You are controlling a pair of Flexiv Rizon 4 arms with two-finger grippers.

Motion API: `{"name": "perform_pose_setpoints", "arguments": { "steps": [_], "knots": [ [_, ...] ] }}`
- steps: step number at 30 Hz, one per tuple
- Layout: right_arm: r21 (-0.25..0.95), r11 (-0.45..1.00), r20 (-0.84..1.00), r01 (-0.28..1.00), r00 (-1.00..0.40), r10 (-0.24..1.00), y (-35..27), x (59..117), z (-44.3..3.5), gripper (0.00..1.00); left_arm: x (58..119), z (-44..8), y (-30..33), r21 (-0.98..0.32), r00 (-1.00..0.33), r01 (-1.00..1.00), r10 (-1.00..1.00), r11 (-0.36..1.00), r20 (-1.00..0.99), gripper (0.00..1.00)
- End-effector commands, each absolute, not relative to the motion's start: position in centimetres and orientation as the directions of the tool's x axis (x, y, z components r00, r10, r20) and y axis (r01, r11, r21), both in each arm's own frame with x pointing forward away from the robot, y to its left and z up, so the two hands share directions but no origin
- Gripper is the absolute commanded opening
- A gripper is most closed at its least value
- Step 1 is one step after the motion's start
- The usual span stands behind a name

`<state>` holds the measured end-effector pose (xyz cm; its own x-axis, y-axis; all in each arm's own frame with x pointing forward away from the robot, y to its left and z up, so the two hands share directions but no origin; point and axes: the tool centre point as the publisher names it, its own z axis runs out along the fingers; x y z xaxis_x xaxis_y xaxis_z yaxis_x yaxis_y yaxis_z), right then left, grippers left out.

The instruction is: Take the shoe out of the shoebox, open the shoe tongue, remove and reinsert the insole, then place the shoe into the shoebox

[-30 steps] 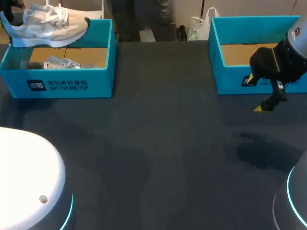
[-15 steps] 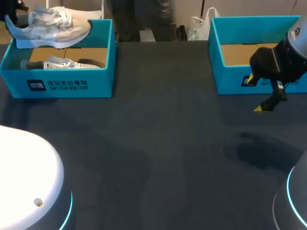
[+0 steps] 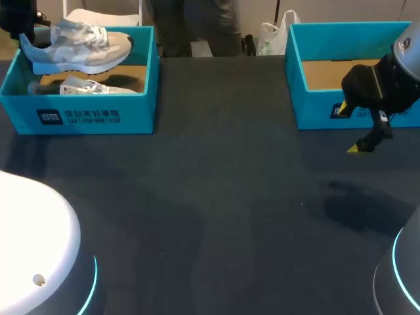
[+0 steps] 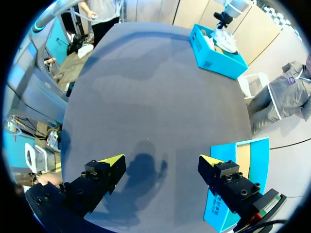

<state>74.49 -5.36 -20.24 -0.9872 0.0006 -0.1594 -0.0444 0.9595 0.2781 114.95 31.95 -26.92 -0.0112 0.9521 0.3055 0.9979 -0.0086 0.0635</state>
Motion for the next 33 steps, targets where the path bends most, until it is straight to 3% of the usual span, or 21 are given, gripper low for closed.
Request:
{"name": "perform_pose_setpoints", "arguments": {
  "steps": [1,33],
  "knots": [
    [0.276,0.960,-0.159,-0.044,-0.987,0.001,-5.3,74.6,-20.3,1.00,115.8,-27.7,31.8,0.058,-0.012,0.998,0.951,-0.006,0.308,0.00],
    [0.276,0.960,-0.159,-0.044,-0.987,0.001,-5.3,74.6,-20.3,1.00,119.0,-34.8,30.1,0.030,-0.045,0.999,0.919,0.036,0.392,0.00]
  ]
}}
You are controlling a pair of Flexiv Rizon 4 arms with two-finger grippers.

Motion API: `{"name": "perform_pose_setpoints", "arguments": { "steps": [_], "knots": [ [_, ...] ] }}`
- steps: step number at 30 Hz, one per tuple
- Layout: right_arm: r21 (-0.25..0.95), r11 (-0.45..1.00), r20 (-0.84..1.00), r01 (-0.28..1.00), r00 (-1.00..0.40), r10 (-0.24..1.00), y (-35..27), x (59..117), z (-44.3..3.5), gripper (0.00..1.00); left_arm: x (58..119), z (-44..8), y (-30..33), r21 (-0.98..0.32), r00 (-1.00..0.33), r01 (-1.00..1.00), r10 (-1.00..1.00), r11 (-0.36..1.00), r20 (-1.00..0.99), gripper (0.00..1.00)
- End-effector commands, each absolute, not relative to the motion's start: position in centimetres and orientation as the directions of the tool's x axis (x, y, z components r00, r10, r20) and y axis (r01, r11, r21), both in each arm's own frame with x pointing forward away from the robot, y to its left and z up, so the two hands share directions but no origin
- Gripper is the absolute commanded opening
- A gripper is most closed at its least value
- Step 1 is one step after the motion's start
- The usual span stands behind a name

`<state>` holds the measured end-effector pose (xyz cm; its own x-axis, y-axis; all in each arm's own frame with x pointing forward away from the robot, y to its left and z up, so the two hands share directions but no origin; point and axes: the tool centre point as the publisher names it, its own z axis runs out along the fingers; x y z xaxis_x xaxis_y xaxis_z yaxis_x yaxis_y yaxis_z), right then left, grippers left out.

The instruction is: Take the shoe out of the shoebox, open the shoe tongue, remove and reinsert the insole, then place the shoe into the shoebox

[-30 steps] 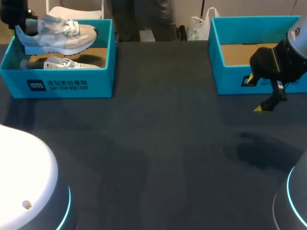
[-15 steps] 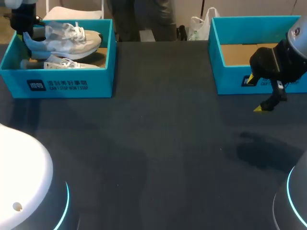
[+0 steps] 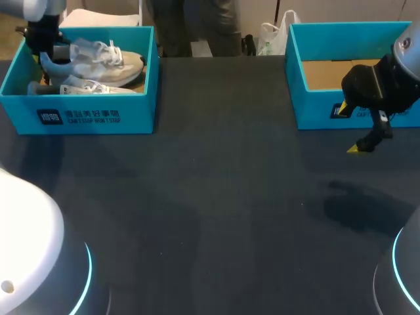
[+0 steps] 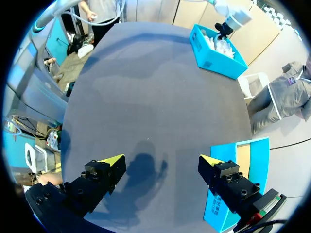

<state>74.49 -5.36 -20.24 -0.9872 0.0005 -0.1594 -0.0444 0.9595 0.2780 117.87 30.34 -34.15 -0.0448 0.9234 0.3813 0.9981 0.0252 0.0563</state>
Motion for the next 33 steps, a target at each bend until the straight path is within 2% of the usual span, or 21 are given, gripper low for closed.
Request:
{"name": "perform_pose_setpoints", "arguments": {
  "steps": [1,10,11,14,18,21,29,33],
  "knots": [
    [0.276,0.960,-0.159,-0.044,-0.987,0.001,-5.3,74.6,-20.3,1.00,119.0,-34.9,30.1,0.026,-0.045,0.999,0.917,0.038,0.397,0.00],
    [0.276,0.960,-0.159,-0.044,-0.987,0.001,-5.3,74.6,-20.3,1.00,119.2,-35.6,30.3,-0.010,-0.030,0.999,0.909,0.037,0.415,0.02],
    [0.276,0.960,-0.159,-0.044,-0.987,0.001,-5.3,74.6,-20.3,1.00,119.2,-35.7,30.3,-0.016,-0.025,0.999,0.908,0.035,0.419,0.07],
    [0.276,0.960,-0.159,-0.044,-0.987,0.001,-5.3,74.6,-20.3,1.00,119.2,-35.8,30.4,-0.025,-0.024,0.999,0.908,0.037,0.417,0.15],
    [0.276,0.960,-0.159,-0.044,-0.987,0.001,-5.3,74.6,-20.3,1.00,118.9,-35.4,30.6,-0.027,-0.021,0.999,0.911,0.035,0.412,0.35],
    [0.276,0.960,-0.159,-0.044,-0.987,0.001,-5.3,74.6,-20.3,1.00,118.8,-35.2,30.5,-0.025,-0.015,0.999,0.914,0.027,0.406,0.44],
    [0.276,0.960,-0.159,-0.044,-0.987,0.001,-5.3,74.6,-20.3,1.00,118.7,-34.4,30.4,-0.024,0.005,1.000,0.921,0.004,0.390,0.42],
    [0.276,0.960,-0.159,-0.044,-0.987,0.001,-5.3,74.6,-20.3,1.00,118.5,-33.6,30.2,-0.028,0.018,1.000,0.929,-0.009,0.369,0.44]
  ]
}}
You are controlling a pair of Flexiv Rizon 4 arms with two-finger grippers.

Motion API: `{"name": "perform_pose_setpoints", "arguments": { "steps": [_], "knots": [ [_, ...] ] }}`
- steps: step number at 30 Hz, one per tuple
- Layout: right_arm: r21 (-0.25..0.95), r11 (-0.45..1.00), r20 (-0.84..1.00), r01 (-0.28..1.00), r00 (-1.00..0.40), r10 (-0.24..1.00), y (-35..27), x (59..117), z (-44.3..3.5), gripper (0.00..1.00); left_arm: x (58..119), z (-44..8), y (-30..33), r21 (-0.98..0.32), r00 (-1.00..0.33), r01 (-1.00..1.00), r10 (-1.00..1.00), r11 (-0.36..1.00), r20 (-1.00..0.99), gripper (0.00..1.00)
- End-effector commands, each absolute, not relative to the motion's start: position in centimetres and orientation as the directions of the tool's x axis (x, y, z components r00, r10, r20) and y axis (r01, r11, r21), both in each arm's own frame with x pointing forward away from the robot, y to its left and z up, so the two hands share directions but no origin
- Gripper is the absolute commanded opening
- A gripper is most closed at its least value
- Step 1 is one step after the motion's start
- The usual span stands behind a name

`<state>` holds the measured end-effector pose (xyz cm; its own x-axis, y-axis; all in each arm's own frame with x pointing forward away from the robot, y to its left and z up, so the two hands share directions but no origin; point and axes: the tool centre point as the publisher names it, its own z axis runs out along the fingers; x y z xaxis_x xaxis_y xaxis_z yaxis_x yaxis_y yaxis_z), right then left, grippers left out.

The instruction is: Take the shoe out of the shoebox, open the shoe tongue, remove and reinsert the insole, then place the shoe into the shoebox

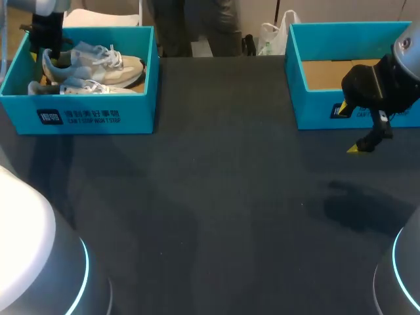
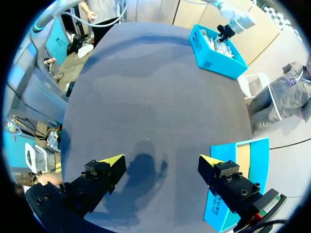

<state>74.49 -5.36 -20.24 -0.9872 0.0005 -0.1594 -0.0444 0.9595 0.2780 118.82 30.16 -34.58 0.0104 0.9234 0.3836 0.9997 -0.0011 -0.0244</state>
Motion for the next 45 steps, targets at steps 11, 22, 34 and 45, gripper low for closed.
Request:
{"name": "perform_pose_setpoints", "arguments": {
  "steps": [11,22,34,45],
  "knots": [
    [0.276,0.960,-0.159,-0.044,-0.987,0.001,-5.3,74.6,-20.3,1.00,118.2,-32.0,29.5,-0.037,0.049,0.999,0.953,-0.040,0.300,0.89],
    [0.276,0.960,-0.159,-0.044,-0.987,0.001,-5.3,74.6,-20.3,1.00,116.1,-26.7,29.6,0.005,0.042,0.999,0.985,-0.043,0.170,0.86],
    [0.276,0.960,-0.159,-0.044,-0.987,0.001,-5.3,74.6,-20.3,1.00,110.8,-22.3,30.5,0.041,0.095,0.994,0.994,-0.097,0.061,0.75],
    [0.276,0.960,-0.159,-0.044,-0.987,0.001,-5.3,74.6,-20.3,1.00,106.8,-21.2,31.2,0.060,0.124,0.990,0.992,-0.125,0.023,0.82]
  ]
}}
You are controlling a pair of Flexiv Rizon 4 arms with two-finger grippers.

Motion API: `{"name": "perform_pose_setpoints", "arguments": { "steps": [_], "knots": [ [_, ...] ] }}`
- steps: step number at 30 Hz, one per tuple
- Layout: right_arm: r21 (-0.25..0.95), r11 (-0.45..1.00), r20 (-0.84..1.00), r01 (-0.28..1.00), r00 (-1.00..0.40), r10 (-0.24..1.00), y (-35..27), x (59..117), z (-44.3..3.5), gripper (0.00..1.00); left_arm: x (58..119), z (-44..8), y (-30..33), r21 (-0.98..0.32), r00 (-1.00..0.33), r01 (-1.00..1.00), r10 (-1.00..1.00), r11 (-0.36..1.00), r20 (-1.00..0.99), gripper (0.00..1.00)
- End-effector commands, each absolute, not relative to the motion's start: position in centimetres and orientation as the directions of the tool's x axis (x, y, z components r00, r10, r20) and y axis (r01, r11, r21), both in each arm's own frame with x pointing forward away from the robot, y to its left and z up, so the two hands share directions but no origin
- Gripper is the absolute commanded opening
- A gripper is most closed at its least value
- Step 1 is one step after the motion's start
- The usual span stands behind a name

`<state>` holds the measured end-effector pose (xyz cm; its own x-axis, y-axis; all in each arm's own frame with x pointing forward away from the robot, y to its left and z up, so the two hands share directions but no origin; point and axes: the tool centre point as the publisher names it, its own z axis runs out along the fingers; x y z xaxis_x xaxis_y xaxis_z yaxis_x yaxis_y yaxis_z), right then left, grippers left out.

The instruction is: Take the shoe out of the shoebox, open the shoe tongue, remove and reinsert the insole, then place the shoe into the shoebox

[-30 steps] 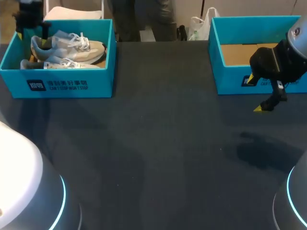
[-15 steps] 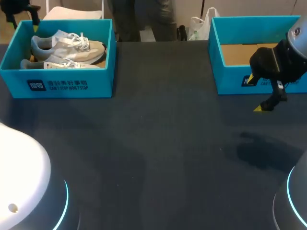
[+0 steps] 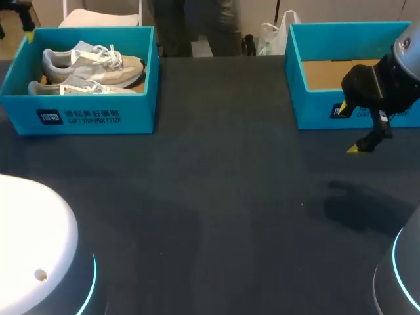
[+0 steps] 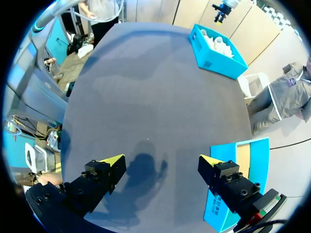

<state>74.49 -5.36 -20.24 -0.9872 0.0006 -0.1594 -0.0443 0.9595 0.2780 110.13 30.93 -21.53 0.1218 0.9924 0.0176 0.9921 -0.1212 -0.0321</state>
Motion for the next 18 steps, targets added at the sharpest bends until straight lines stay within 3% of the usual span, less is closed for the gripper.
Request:
{"name": "perform_pose_setpoints", "arguments": {
  "steps": [1,3,6,18],
  "knots": [
    [0.276,0.960,-0.159,-0.044,-0.987,0.001,-5.3,74.6,-20.3,1.00,106.5,-21.3,31.2,0.060,0.123,0.990,0.992,-0.124,0.020,0.82],
    [0.276,0.960,-0.159,-0.044,-0.987,0.001,-5.3,74.6,-20.3,1.00,106.0,-21.5,31.1,0.050,0.118,0.992,0.993,-0.119,0.024,0.82],
    [0.276,0.960,-0.159,-0.044,-0.987,0.001,-5.3,74.6,-20.3,1.00,105.4,-21.8,31.0,0.032,0.111,0.993,0.993,-0.112,0.032,1.00],
    [0.276,0.960,-0.159,-0.044,-0.987,0.001,-5.3,74.6,-20.3,1.00,105.4,-21.8,31.0,0.032,0.111,0.993,0.993,-0.112,0.032,1.00]
  ]
}}
